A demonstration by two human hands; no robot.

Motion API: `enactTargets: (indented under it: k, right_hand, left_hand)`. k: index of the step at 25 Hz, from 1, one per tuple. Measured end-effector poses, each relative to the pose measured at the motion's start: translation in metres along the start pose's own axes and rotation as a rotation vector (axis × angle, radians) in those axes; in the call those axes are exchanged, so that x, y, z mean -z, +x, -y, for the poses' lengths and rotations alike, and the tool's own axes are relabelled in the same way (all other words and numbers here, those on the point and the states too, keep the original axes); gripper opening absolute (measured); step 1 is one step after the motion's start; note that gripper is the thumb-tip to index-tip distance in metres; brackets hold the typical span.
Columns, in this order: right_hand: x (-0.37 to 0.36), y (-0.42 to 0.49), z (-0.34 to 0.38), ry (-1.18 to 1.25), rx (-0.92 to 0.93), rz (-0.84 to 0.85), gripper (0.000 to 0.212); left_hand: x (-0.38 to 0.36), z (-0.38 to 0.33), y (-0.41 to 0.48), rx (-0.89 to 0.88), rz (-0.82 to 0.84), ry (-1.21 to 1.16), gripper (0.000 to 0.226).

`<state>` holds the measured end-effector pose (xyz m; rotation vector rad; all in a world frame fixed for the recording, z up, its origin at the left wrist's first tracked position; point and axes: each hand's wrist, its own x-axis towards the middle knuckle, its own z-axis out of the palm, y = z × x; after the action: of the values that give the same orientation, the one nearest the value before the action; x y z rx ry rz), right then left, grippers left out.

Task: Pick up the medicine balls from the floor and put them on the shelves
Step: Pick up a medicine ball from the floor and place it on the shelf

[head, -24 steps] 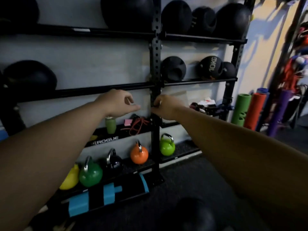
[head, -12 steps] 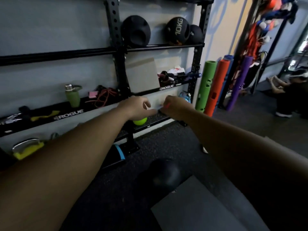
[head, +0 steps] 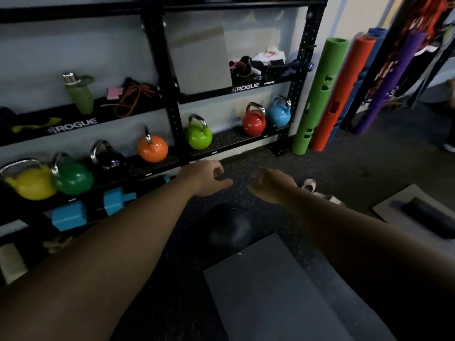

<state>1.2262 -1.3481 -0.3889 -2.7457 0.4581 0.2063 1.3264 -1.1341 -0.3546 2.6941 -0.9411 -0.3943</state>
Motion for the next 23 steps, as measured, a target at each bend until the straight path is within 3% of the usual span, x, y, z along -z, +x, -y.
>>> enactTargets:
  k: [6,15,19,23]
  right_hand:
    - [-0.062,0.078,0.001,-0.034,0.064,0.122,0.053]
    - [-0.132,0.253,-0.029,-0.119,-0.006,0.227,0.057]
    - [-0.193,0.328,-0.062,-0.113,-0.010,0.285,0.065]
    - [-0.303,0.398,-0.117,-0.071,-0.054,0.362,0.070]
  left_hand:
    - [-0.038,0.061,0.036,0.139,0.031,-0.034,0.059]
    - [-0.119,0.146,0.216,0.211,0.122,-0.230,0.067]
    - [-0.191,0.190,0.277,0.266,0.190,-0.279,0.076]
    - [-0.302,0.242,0.342,0.481,0.188,-0.460,0.081]
